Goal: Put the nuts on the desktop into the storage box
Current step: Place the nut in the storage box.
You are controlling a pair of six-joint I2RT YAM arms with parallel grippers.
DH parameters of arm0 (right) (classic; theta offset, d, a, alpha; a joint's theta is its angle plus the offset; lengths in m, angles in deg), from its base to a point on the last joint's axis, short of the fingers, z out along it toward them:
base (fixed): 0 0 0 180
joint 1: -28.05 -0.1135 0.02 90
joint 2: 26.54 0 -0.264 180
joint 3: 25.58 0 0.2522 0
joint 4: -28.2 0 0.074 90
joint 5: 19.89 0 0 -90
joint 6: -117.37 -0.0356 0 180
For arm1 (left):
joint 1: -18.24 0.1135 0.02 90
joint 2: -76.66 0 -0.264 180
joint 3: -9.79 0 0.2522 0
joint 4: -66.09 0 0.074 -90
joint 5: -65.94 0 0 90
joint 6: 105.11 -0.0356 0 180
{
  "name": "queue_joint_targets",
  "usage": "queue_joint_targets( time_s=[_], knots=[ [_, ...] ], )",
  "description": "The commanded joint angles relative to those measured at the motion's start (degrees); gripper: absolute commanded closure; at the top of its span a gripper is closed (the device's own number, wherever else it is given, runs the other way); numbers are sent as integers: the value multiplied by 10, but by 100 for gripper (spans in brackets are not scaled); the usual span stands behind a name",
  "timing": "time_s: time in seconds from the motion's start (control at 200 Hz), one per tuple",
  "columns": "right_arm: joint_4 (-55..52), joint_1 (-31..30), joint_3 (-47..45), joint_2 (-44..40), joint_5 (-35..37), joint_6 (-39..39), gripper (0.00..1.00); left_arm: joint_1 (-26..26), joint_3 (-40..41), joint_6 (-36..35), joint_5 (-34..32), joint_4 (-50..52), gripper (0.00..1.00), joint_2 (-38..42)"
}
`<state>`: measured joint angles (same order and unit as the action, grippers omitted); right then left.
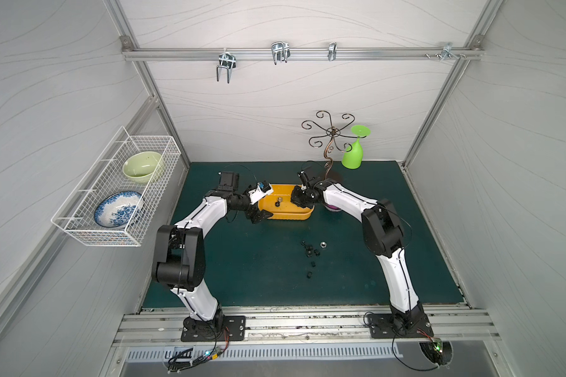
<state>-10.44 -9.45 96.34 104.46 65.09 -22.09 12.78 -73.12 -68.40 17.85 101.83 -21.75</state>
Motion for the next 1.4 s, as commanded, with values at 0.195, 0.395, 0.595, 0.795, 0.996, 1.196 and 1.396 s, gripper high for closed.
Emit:
queue_joint_targets(
  time_s=[0.195, 0.395, 0.595, 0.795, 0.996, 1.196, 1.396],
  knots=[
    [10, -15, 47, 47, 68, -25, 93, -18, -38, -25, -17, -16, 1, -27],
    [2, -14, 82, 84, 74, -21, 92, -18, -40, -27, -24, -16, 1, -38],
    [-70, -14, 172, 140, 106, -11, 92, -18, -41, -27, -22, -15, 1, -39],
    [-44, -8, 175, 159, 104, -11, 90, -18, -38, -27, -22, -15, 1, -40],
    [-57, -4, 198, 179, 105, -6, 87, -18, -38, -40, -25, -9, 1, -37],
    [-86, -1, 210, 180, 111, -2, 79, -19, -41, -51, -24, -3, 1, -33],
    [-78, 0, 202, 167, 105, 3, 72, -21, -51, -13, -23, -22, 1, -32]
  ],
)
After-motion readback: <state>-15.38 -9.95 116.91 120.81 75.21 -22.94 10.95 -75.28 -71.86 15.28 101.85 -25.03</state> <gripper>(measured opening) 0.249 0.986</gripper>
